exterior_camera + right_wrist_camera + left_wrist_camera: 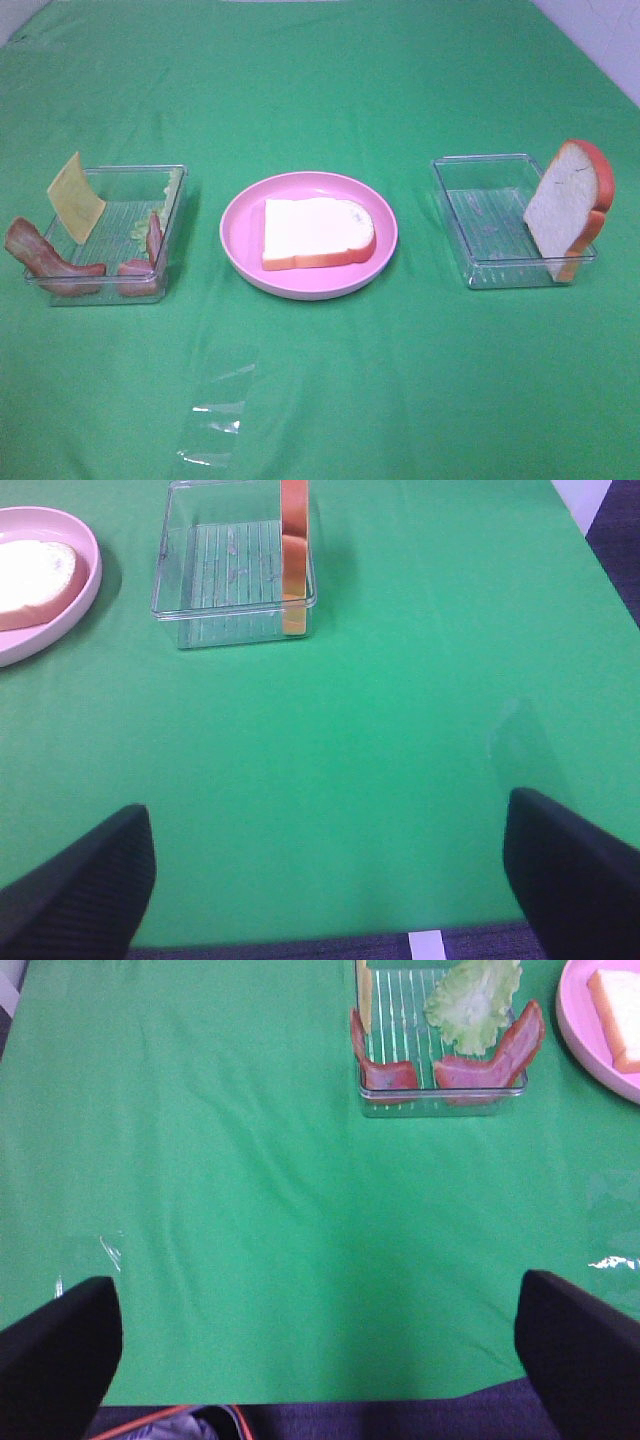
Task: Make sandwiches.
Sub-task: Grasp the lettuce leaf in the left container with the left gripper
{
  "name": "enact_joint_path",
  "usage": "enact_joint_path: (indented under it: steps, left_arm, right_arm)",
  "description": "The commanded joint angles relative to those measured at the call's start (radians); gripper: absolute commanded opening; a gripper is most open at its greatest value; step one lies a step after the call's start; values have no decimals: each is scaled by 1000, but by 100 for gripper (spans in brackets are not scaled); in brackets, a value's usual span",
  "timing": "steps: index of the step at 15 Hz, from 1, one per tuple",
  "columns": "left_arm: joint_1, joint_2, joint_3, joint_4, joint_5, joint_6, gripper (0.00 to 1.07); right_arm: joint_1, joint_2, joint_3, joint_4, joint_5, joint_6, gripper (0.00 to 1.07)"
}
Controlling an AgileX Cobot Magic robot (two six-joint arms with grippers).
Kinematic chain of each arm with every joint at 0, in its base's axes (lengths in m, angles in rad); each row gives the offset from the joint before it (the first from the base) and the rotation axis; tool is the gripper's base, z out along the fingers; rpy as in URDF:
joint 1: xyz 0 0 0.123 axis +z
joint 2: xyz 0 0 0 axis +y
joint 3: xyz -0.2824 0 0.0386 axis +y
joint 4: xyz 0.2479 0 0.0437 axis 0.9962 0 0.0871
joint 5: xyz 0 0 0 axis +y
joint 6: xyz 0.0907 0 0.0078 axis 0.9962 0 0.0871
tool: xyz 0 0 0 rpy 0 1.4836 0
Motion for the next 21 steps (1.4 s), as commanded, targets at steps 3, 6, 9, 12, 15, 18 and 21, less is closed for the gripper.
enact_joint_path:
  steps: [3, 6, 9, 12, 15, 18, 21]
  left_arm:
    - [3, 431, -261, 6, 60, -29, 102]
    - [3, 768, -497, 15, 124, -25, 102]
    - [-122, 1094, -763, 75, 187, -68, 102]
    - [-215, 1284, -901, 43, 187, -138, 102]
    - [-296, 1479, -1041, 26, 187, -173, 102]
    - [-337, 1610, -1151, 34, 187, -197, 102]
    - [-373, 1762, -1262, 28, 187, -231, 102]
  right_arm:
    - [1, -34, 3, 1, -6, -8, 89]
    - [1, -34, 3, 1, -6, -8, 89]
    - [1, -34, 3, 1, -6, -8, 89]
    - [1, -34, 3, 1, -6, -8, 89]
    - [1, -34, 3, 1, -6, -8, 89]
    - [1, -34, 3, 1, -6, -8, 89]
    - [1, -34, 3, 1, -6, -8, 89]
